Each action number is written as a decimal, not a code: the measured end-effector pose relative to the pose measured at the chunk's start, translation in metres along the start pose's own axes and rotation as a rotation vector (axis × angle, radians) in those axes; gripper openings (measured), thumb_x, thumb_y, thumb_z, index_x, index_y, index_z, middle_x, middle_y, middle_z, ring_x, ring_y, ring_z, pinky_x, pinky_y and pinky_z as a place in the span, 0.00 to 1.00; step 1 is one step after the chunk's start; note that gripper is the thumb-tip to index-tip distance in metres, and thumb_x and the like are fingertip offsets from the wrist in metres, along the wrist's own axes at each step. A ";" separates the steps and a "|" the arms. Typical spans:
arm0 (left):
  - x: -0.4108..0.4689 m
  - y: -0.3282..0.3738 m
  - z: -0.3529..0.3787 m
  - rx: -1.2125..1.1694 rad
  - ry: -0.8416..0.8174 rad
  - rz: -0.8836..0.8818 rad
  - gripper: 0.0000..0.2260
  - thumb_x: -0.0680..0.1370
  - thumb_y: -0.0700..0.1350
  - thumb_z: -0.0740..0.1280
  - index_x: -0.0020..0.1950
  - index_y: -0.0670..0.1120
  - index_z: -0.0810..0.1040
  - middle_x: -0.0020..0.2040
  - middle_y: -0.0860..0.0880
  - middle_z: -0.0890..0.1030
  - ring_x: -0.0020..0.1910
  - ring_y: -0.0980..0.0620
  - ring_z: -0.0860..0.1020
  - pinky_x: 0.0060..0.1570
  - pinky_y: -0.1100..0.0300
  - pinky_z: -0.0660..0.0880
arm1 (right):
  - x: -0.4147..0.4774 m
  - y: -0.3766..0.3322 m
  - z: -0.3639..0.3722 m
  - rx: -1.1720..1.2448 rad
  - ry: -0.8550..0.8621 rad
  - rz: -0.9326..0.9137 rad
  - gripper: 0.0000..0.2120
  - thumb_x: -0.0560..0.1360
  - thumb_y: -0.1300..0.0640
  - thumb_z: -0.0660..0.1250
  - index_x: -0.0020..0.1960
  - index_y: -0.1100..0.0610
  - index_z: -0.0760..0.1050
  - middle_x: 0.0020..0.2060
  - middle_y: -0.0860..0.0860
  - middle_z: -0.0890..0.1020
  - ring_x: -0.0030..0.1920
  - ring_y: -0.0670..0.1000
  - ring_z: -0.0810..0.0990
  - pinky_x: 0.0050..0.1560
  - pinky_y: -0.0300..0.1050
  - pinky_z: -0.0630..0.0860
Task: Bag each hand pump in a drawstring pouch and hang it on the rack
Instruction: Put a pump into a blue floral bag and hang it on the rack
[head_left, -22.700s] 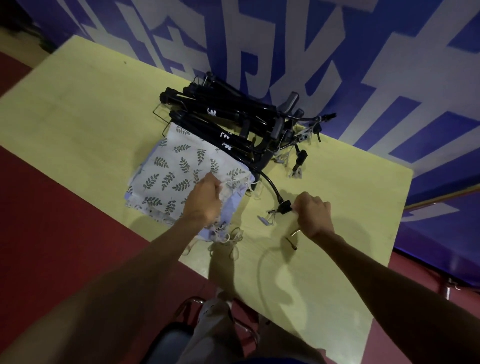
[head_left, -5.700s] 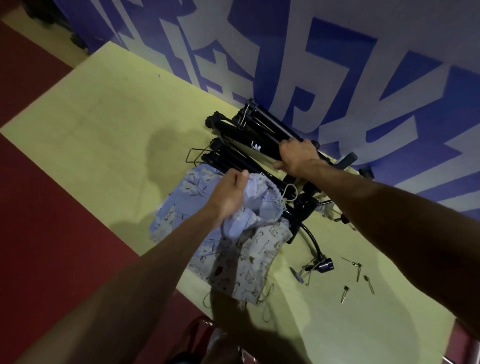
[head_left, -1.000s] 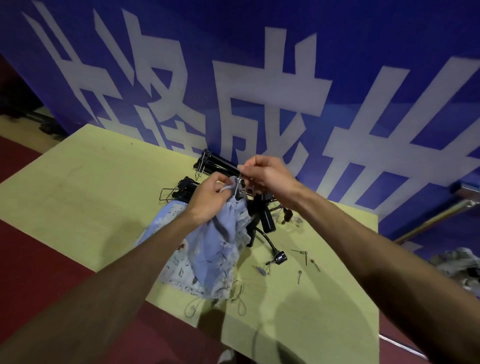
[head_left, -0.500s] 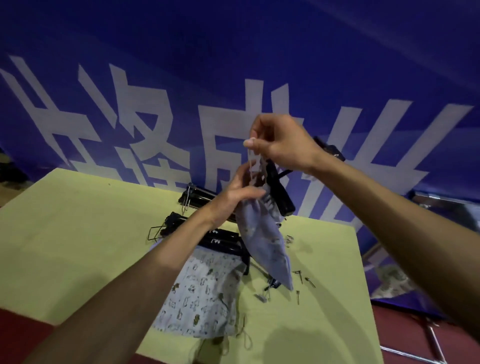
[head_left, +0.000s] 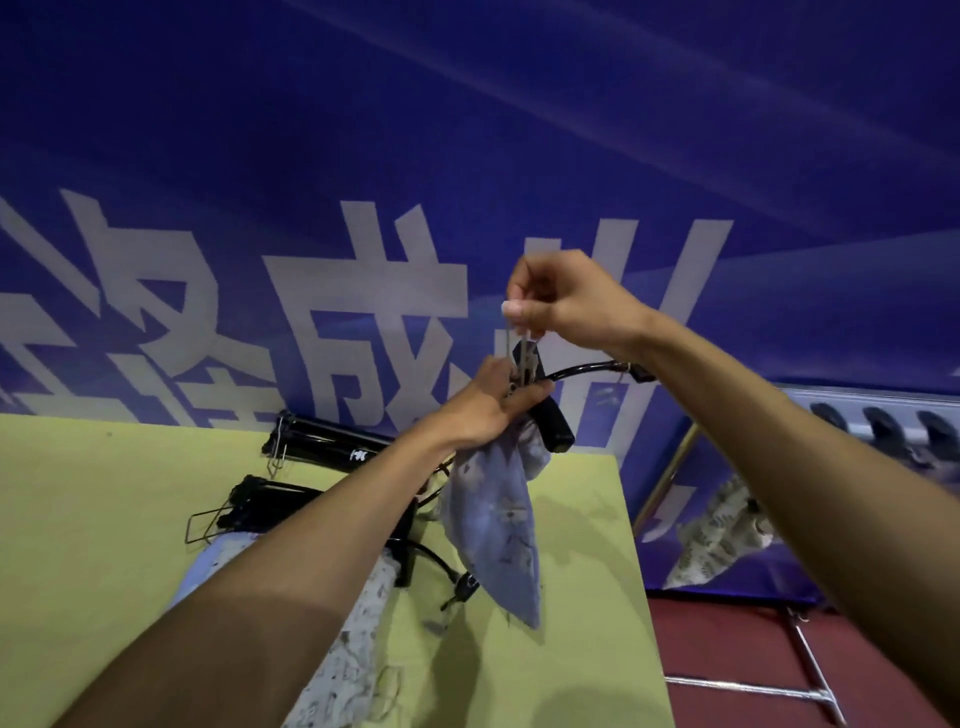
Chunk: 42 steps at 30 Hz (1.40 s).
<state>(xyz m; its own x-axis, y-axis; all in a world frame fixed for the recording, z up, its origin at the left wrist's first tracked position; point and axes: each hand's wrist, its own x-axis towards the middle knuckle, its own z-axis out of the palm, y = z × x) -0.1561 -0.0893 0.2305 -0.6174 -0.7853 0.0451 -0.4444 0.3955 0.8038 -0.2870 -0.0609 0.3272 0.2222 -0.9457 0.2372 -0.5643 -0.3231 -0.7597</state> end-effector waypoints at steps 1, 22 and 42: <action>0.003 0.005 0.008 0.004 -0.009 -0.025 0.14 0.78 0.57 0.61 0.44 0.47 0.67 0.40 0.52 0.68 0.38 0.53 0.71 0.37 0.60 0.65 | -0.007 0.007 -0.009 0.045 -0.011 0.009 0.08 0.76 0.62 0.68 0.39 0.56 0.73 0.30 0.51 0.79 0.30 0.48 0.76 0.36 0.48 0.75; 0.074 0.074 0.099 -0.260 0.135 0.026 0.08 0.79 0.42 0.64 0.46 0.55 0.78 0.45 0.53 0.83 0.45 0.57 0.81 0.50 0.62 0.77 | -0.063 0.116 -0.111 0.359 -0.028 0.013 0.05 0.76 0.66 0.65 0.43 0.59 0.72 0.32 0.55 0.76 0.33 0.50 0.76 0.37 0.45 0.75; 0.065 0.038 0.116 -0.161 -0.053 -0.008 0.04 0.80 0.48 0.61 0.46 0.50 0.71 0.43 0.56 0.78 0.44 0.57 0.75 0.45 0.69 0.69 | -0.046 0.111 -0.091 -0.471 -0.286 0.566 0.12 0.75 0.58 0.65 0.33 0.58 0.77 0.26 0.51 0.77 0.26 0.48 0.75 0.28 0.38 0.71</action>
<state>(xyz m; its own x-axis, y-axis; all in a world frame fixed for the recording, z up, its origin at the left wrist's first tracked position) -0.2887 -0.0704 0.1954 -0.6498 -0.7600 0.0101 -0.3424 0.3046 0.8888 -0.4324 -0.0564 0.2875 -0.0391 -0.9457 -0.3226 -0.9157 0.1631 -0.3672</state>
